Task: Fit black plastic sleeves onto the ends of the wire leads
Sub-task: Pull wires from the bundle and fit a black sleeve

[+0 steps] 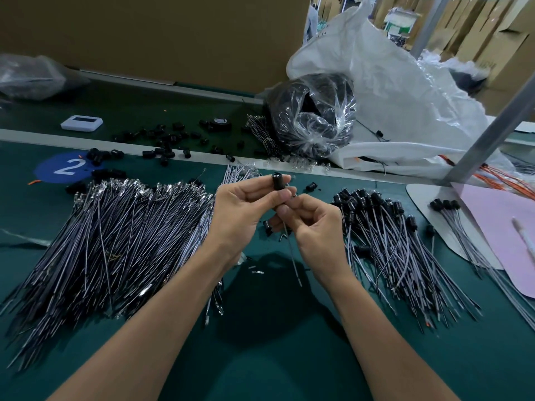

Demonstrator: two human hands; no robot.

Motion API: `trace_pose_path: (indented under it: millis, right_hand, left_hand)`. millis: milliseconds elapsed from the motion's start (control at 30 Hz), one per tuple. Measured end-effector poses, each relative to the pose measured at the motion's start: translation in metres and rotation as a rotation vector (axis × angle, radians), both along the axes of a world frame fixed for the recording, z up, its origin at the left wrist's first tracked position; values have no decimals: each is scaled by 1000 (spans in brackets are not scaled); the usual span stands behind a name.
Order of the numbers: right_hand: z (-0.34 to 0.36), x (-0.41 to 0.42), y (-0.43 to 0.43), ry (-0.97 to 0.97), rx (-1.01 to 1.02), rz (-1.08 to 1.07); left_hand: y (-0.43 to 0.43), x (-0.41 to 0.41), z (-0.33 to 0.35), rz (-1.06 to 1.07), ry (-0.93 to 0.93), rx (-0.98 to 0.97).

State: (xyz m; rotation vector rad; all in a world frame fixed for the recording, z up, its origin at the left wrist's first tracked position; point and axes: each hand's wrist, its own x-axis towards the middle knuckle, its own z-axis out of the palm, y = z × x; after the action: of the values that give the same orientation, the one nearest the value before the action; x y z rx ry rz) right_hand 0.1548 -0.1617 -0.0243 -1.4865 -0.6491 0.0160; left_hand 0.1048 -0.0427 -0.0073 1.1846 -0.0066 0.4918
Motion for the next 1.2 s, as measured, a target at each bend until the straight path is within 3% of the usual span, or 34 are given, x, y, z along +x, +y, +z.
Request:
trace_pose_path:
  millis: [333,567,900,1200]
  right_hand:
    - [-2,-2,1,-30,73,121]
    - [-2,-4,0,-24,84,94]
    - [2,-6,-1,-23,62,58]
    - [4,-2,-5,-61,96,14]
  left_hand:
    - [1,-4,6,17,-129,60]
    - [2,-8,9,-37,-117,135]
    - [-1,-5,3,-17,-67,86]
    - [-4,-6,5,-65,-148,119]
